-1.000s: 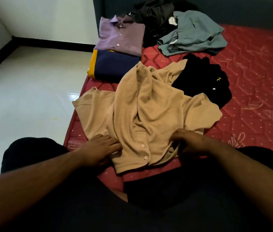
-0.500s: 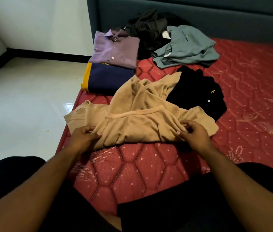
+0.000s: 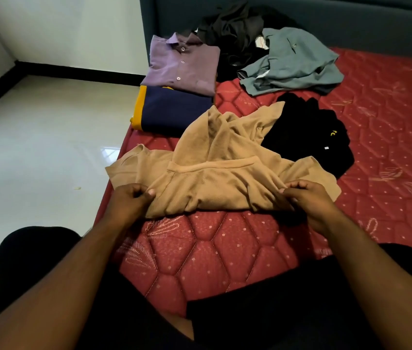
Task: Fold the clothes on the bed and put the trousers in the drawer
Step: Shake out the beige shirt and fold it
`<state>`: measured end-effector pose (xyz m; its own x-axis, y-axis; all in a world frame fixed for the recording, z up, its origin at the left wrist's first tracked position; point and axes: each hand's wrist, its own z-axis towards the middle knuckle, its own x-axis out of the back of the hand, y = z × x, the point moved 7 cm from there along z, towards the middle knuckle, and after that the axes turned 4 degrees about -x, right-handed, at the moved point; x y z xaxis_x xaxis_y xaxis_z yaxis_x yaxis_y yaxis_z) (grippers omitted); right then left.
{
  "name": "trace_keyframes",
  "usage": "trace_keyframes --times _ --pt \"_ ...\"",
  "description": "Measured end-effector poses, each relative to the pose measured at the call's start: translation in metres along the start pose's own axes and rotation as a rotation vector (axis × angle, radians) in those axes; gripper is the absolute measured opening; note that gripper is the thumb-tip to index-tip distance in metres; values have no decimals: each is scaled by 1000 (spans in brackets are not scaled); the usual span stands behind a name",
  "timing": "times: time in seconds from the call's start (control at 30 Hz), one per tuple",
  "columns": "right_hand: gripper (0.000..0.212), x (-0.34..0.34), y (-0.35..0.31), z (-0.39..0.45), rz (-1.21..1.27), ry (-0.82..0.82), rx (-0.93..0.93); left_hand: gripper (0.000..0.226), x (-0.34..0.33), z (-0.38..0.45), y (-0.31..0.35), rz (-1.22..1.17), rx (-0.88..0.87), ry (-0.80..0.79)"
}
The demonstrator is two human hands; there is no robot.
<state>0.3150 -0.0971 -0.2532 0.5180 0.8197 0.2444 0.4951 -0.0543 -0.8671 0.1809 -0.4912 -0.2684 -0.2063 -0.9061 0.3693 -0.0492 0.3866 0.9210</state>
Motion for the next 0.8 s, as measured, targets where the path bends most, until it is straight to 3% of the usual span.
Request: trace_keyframes --times 0.1,0.17,0.27,0.37,0.53,0.63,0.7,0.73,0.77,0.8 --pt "17 -4 0 -5 -36 -77 -43 36 13 -5 11 230 -165 74" --pt "21 -4 -7 -14 -64 -48 2 32 14 -9 25 433 -325 126" --pt "22 -16 -16 -31 -95 -63 71 19 5 -15 16 571 -265 45" --pt "20 -32 -14 -44 -110 -120 72 20 2 -16 0 614 -148 32" --pt "17 -39 -11 -49 -346 -166 58 13 0 -18 20 699 -264 84" --pt "16 -34 -43 -36 -487 -156 114 12 6 -1 49 286 -164 186" --pt "22 -7 -104 -23 -405 105 328 12 16 33 84 -305 42 262" --pt "24 11 -140 -27 -263 252 436 12 20 50 108 -558 56 261" --pt "25 32 -179 -34 -99 367 517 13 31 67 140 -666 -15 280" --pt "26 46 -210 -43 8 425 585 17 43 77 169 -628 -127 303"
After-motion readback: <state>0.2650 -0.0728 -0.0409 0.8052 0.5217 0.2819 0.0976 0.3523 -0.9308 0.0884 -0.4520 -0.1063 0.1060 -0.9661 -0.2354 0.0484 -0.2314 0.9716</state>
